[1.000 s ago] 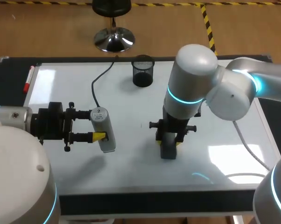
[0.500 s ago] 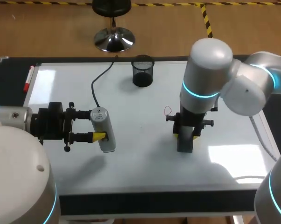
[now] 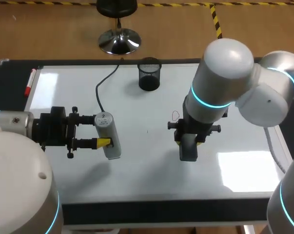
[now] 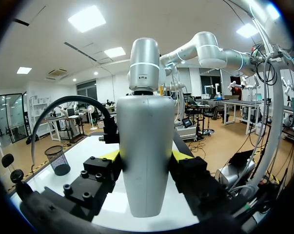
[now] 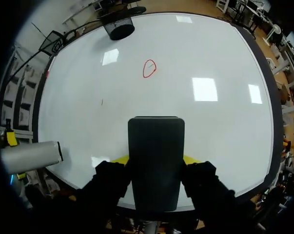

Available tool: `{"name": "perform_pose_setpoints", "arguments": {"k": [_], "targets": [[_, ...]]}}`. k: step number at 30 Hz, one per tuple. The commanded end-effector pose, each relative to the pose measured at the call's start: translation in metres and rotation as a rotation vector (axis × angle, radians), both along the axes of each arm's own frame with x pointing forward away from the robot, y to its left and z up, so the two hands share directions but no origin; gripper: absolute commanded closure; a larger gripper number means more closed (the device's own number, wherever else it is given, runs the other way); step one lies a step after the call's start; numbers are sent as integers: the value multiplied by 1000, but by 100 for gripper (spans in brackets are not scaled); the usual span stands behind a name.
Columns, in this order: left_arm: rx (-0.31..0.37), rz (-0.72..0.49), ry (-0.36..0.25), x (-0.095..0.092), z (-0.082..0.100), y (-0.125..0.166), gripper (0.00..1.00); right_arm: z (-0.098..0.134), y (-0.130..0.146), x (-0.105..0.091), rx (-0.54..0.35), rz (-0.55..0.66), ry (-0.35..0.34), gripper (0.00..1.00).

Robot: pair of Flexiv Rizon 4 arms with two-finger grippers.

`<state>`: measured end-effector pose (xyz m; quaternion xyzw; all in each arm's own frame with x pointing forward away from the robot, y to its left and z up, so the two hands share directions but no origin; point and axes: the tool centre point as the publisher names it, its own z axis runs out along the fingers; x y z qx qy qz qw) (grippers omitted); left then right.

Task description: Pick up the inspection probe, press it on each red-marked spot on the whiteboard one by one, put down the probe, pick up the eraser, and wipe off all the red marks.

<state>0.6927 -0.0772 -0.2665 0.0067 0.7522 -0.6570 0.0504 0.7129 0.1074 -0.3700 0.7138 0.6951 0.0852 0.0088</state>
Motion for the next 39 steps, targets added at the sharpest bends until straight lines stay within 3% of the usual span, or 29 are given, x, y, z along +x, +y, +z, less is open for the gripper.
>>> {"name": "perform_pose_setpoints", "arguments": {"k": [1,22,39], "targets": [[-2,3,-4,-1,1,0,100,-11,22,0,-31,13,7,100],[-2,3,-4,-1,1,0,100,-23,76,-8,47,72,35,100],[-2,3,-4,-1,1,0,100,-46,73,-3,32,63,56,100]]}}
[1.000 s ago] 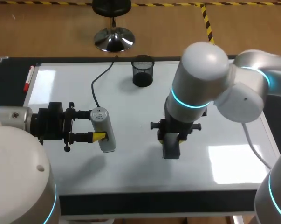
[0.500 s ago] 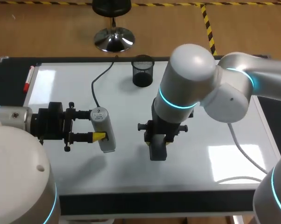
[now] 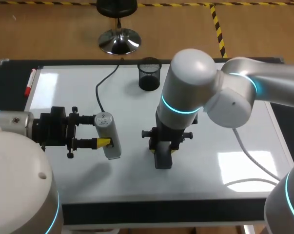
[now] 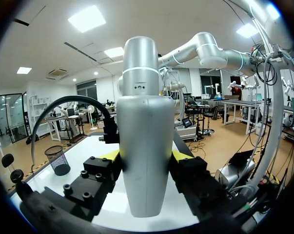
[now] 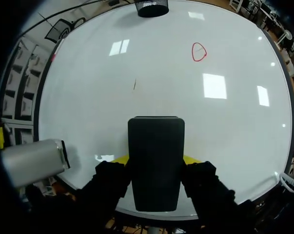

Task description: Pick up the inspection probe, press it on each red-marked spot on the whiteboard one by one, put down the probe, pick up the eraser, and wipe off all the red marks.

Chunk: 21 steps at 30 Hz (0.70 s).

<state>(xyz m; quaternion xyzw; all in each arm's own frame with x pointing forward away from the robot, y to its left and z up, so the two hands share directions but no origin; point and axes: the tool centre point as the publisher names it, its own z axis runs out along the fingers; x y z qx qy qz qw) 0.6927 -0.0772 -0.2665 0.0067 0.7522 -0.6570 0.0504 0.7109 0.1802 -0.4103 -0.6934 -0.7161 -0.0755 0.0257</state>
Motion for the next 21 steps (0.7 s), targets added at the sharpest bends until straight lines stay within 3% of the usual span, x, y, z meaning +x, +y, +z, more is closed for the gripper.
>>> {"name": "perform_pose_setpoints", "arguments": {"k": [1,21], "targets": [[-2,3,-4,-1,1,0,100,-8,-1,-1,0,0,-1,100],[-2,3,-4,-1,1,0,100,-22,-41,7,-51,-37,18,100]]}}
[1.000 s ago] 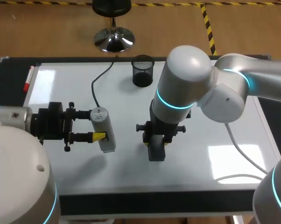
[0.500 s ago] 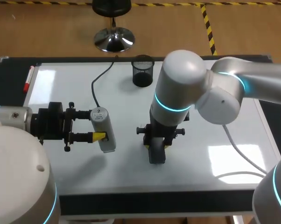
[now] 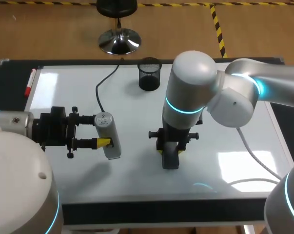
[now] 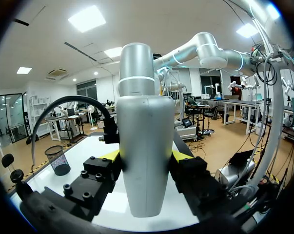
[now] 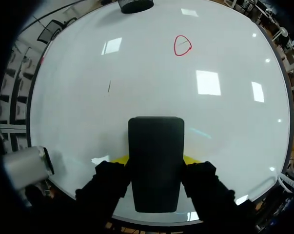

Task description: Pick up the inspection probe, press it on each red-marked spot on the whiteboard one by one, put down the probe, pick up the eraser, and wipe off all the red marks.

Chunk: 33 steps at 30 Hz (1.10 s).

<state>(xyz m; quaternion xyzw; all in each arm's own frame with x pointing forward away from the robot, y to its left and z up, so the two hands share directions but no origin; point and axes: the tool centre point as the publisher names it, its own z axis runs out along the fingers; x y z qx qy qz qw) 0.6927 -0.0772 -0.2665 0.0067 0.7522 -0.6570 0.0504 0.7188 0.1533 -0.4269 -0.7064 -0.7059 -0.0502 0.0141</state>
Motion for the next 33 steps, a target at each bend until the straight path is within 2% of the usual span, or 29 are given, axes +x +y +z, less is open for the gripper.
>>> {"name": "perform_pose_setpoints", "arguments": {"k": [1,13,21,33], "targets": [[-2,3,-4,-1,1,0,100,-6,-17,0,-8,-7,-4,100],[-2,3,-4,-1,1,0,100,-4,-48,4,-43,-40,-1,100],[-2,3,-4,-1,1,0,100,1,-69,8,-31,-57,21,100],[-2,3,-4,-1,1,0,100,18,-106,17,-41,-77,32,100]]}}
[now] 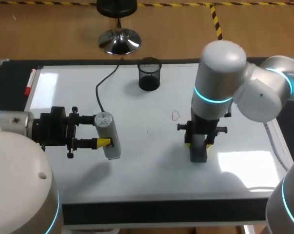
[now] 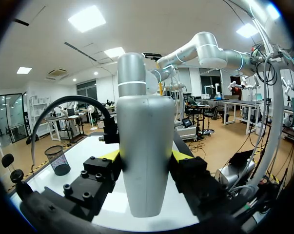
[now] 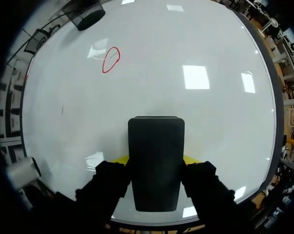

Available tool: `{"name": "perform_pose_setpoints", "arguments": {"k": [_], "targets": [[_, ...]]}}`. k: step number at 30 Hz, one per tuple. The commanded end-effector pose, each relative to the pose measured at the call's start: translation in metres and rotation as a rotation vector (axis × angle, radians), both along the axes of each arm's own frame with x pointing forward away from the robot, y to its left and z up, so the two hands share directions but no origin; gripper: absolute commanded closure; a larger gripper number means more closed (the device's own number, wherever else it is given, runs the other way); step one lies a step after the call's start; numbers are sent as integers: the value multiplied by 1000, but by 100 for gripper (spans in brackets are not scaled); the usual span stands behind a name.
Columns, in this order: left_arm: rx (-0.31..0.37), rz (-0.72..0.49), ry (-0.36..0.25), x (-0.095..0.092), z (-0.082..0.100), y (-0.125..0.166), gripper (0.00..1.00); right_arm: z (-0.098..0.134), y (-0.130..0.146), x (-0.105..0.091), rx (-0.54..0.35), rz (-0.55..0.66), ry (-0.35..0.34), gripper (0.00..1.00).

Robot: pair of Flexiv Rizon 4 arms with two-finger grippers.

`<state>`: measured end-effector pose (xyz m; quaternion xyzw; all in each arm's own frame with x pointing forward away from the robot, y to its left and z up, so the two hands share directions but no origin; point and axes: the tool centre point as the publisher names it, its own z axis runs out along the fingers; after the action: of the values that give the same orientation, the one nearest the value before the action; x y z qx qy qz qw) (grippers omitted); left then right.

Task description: Pick up the inspection probe, press it on each red-marked spot on the whiteboard one by one, put down the probe, pick up the eraser, and wipe off all the red marks.

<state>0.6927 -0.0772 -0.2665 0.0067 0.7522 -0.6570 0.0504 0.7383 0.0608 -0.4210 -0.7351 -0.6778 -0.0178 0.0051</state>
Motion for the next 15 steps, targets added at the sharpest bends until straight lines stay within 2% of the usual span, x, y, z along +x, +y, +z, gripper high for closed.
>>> {"name": "perform_pose_setpoints", "arguments": {"k": [1,15], "targets": [[-2,3,-4,-1,1,0,100,14,-15,-3,14,4,-6,100],[-2,3,-4,-1,1,0,100,45,-37,14,22,64,-10,100]]}}
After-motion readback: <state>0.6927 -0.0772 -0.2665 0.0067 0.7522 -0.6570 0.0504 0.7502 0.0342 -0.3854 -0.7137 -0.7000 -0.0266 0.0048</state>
